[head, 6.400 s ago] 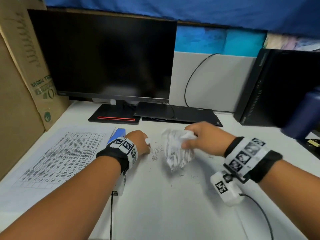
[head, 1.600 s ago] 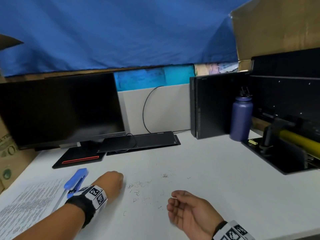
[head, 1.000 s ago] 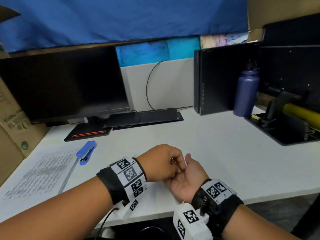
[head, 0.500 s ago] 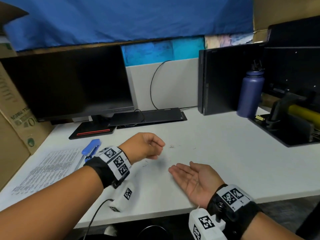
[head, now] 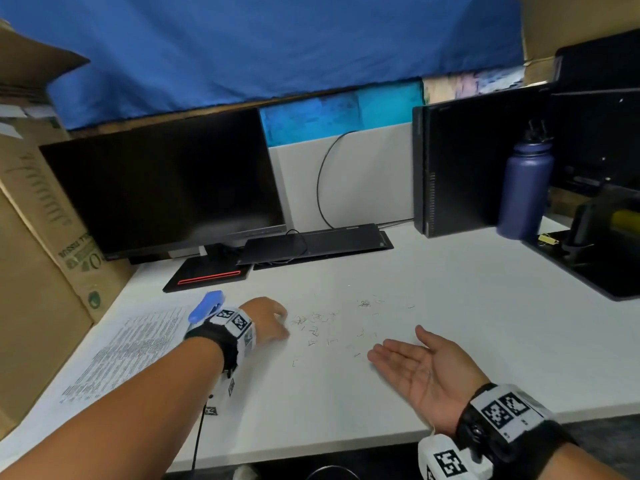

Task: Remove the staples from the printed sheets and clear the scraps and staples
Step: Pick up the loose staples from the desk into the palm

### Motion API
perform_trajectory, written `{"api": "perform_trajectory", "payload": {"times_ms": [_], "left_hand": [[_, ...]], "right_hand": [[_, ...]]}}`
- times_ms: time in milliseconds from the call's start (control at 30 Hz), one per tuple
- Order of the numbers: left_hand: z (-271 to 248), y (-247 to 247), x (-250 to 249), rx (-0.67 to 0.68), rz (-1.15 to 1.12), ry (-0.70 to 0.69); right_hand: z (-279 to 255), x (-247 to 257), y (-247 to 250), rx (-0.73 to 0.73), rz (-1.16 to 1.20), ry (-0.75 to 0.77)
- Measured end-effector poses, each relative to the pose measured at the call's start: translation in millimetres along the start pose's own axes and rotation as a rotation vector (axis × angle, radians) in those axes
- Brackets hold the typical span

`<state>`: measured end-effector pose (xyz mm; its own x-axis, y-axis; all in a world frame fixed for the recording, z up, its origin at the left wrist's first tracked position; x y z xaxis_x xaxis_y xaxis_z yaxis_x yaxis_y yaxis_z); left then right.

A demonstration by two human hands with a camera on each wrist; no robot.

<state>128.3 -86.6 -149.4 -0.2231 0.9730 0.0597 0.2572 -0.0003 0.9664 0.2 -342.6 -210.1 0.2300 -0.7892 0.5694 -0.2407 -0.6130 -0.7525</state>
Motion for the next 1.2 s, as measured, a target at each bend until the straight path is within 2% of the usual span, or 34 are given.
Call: {"api": "perform_trajectory", "payload": {"times_ms": [67, 200, 367, 467, 567, 667, 733, 833, 933, 1033, 1200], "left_hand": [[-2.8, -2.9, -20.9, -0.044, 0.079, -0.064], [-10.7, -7.7, -41.3, -0.139, 0.187, -0.101], [-12.2, 1.7, -32.0, -0.157, 0.092, -0.093], [-11.2, 11.2, -17.8, -0.149, -0.082, -0.039], [-20.3, 27.1, -17.0, -0.103, -0.414, -0.03], [-57.7, 40.4, -53.4, 0.043, -0.756, -0.202], [-91.6, 41.2, -86.8, 0.159, -0.872, -0.334], [-133.5, 31.8, -128.4, 0.237, -0.81, -0.466], [-154.6, 18.1, -152.2, 0.272, -0.698, -0.543], [-161.2, 15.8, -158.2, 0.268, -0.675, -0.563], [-160.9, 30.4, -150.0, 0.183, -0.721, -0.567]], "right_hand": [[0.5, 0.1, 0.2, 0.008, -0.005, 0.0], [0.7, -0.1, 0.9, 0.019, 0.005, -0.003], [1.2, -0.5, 1.7, 0.007, 0.006, -0.017], [0.5, 0.1, 3.1, -0.008, 0.007, -0.017], [-3.6, 0.0, -0.3, -0.029, 0.032, -0.025], [-8.0, -2.5, -8.6, -0.049, 0.063, -0.031], [-10.9, -6.0, -14.8, -0.051, 0.089, -0.035], [-17.3, -9.0, -27.9, -0.021, 0.166, -0.032], [-19.3, -5.0, -30.0, -0.052, 0.264, 0.02], [-19.0, -2.0, -23.9, -0.105, 0.31, 0.049], [-16.1, -1.2, -23.1, -0.06, 0.248, 0.064]]}}
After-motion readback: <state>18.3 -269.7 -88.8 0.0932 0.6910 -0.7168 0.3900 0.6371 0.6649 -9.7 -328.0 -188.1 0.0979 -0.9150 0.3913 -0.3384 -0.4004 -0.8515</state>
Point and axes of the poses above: each hand's wrist, its own z-axis towards the middle knuckle, its own y-axis out of the back of the hand, x = y × z, the point moved 8 cm from there along z, towards the middle knuckle, and after that the axes turned 15 degrees about y, right-handed, at the moved point
